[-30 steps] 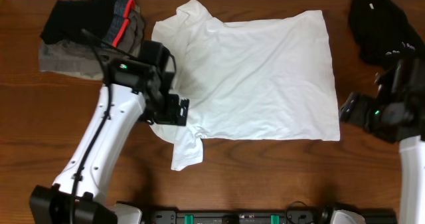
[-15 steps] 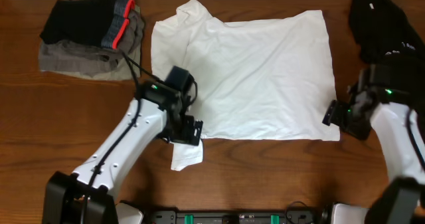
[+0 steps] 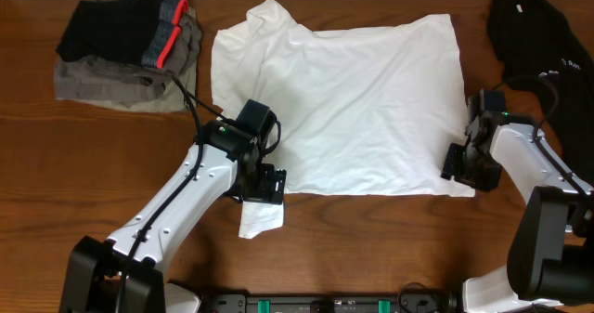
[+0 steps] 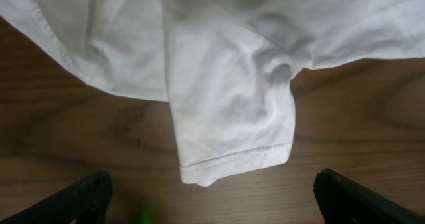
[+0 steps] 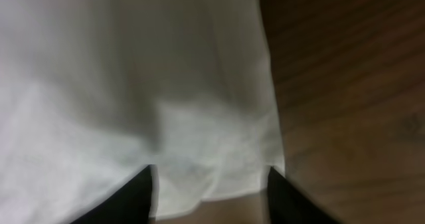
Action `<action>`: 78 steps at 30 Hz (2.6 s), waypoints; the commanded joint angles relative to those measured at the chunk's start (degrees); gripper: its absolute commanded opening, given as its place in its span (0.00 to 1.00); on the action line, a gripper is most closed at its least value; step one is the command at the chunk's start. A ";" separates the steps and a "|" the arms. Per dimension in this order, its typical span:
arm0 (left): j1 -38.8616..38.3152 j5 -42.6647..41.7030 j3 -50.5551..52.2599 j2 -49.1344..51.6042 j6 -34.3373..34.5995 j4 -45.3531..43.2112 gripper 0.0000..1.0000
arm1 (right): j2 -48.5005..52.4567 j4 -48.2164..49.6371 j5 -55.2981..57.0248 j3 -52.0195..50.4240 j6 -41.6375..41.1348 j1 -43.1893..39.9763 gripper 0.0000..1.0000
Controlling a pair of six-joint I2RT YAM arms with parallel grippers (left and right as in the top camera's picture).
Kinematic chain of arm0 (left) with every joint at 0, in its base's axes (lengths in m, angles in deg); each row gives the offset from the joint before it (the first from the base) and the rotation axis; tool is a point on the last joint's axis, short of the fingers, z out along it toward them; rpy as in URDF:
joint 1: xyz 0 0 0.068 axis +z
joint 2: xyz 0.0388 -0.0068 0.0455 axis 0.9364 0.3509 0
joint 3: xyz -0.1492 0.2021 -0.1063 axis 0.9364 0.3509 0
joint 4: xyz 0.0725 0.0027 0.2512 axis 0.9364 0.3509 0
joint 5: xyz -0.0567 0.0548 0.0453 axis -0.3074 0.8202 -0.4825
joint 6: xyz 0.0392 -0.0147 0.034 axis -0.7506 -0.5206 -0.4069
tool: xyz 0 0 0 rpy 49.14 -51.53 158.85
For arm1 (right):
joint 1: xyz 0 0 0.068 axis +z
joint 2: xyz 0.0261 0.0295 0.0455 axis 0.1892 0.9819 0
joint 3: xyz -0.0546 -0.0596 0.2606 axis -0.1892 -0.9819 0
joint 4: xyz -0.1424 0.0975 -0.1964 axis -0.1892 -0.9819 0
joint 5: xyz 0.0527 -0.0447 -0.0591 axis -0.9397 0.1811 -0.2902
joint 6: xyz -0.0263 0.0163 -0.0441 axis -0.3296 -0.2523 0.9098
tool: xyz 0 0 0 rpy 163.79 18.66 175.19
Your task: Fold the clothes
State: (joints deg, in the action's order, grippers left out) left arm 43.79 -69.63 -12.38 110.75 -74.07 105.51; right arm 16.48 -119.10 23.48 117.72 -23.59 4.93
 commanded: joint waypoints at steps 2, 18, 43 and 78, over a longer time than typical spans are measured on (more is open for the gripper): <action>-0.02 0.52 0.83 0.20 0.55 -0.39 0.98 | 0.37 2.64 0.66 -2.49 -0.94 0.33 0.02; -0.02 1.40 3.41 0.24 1.42 -4.33 0.98 | 0.37 6.71 0.35 -7.74 -1.36 -3.15 0.01; 3.02 5.44 9.09 5.22 3.28 -20.74 0.06 | 0.37 6.54 -1.33 -7.74 1.95 -14.62 0.01; 21.38 24.94 5.38 8.24 2.62 -10.97 0.06 | 0.13 2.91 -0.98 -4.68 1.70 -17.31 0.01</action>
State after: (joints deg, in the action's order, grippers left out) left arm 64.51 -47.25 -4.25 121.55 -71.12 92.81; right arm 15.71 -115.12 19.39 112.11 -22.13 -11.09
